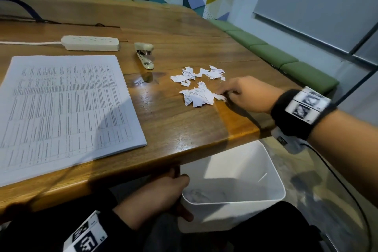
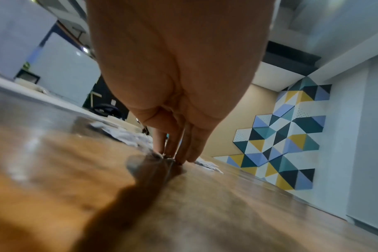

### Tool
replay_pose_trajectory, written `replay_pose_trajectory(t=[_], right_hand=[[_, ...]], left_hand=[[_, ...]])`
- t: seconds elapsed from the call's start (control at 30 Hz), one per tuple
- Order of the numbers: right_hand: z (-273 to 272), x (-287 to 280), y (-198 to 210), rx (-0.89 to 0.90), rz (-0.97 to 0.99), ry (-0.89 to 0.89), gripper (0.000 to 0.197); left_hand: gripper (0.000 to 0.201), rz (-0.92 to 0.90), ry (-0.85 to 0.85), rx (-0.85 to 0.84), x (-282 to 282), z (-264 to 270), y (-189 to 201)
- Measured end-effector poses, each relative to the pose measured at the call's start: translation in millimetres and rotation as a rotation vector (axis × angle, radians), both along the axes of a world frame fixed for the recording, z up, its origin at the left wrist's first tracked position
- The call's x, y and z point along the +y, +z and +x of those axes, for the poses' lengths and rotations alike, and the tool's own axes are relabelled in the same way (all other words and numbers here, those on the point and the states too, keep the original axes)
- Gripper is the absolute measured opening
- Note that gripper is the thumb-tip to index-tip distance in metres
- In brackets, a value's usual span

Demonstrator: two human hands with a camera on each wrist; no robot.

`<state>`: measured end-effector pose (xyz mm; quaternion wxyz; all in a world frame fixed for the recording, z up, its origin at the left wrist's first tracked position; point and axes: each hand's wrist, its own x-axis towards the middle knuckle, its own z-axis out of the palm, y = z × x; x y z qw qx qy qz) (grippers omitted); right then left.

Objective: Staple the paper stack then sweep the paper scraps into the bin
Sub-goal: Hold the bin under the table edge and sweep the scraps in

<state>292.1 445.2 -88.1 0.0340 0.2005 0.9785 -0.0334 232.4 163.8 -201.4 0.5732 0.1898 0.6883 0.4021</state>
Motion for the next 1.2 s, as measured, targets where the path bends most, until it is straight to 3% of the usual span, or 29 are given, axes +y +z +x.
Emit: replay_pose_trajectory(t=[0.13,0.23,0.43,0.7,0.8,0.9,0.97,1.1,1.2], right_hand=[[32,-10,3,0.084,-0.106,0.024,0.036],[19,-7,4,0.146,-0.128,-0.036,0.039],[-5,-12,-6,0.087,-0.036,0.011,0.043],[71,-67,-14,0.151,-0.079,0.124,0.045],[75,-62,-13,0.187,-0.075,0.074,0.042],[66,-51,-15,0.161,-0.044,0.001,0.040],[67,-56,-18,0.151,-0.022,0.022,0.039],[87,-83,-24,0.200,-0.036,0.084,0.037],[103,-100,-27,0.207,-0.048,0.101,0.045]], left_hand=[[0.003,0.002,-0.020,0.021,-4,0,1],[0.020,0.006,-0.037,0.055,-3,1,-2],[0.027,0.032,-0.031,0.078,-1,7,2],[0.017,0.028,-0.040,0.046,-6,3,3],[0.011,0.015,-0.031,0.055,-6,5,7],[0.019,0.021,-0.030,0.074,-5,7,7],[0.020,0.018,-0.026,0.087,-5,8,7],[0.005,-0.012,-0.012,0.097,-5,8,12],[0.010,-0.034,-0.020,0.106,-5,8,13]])
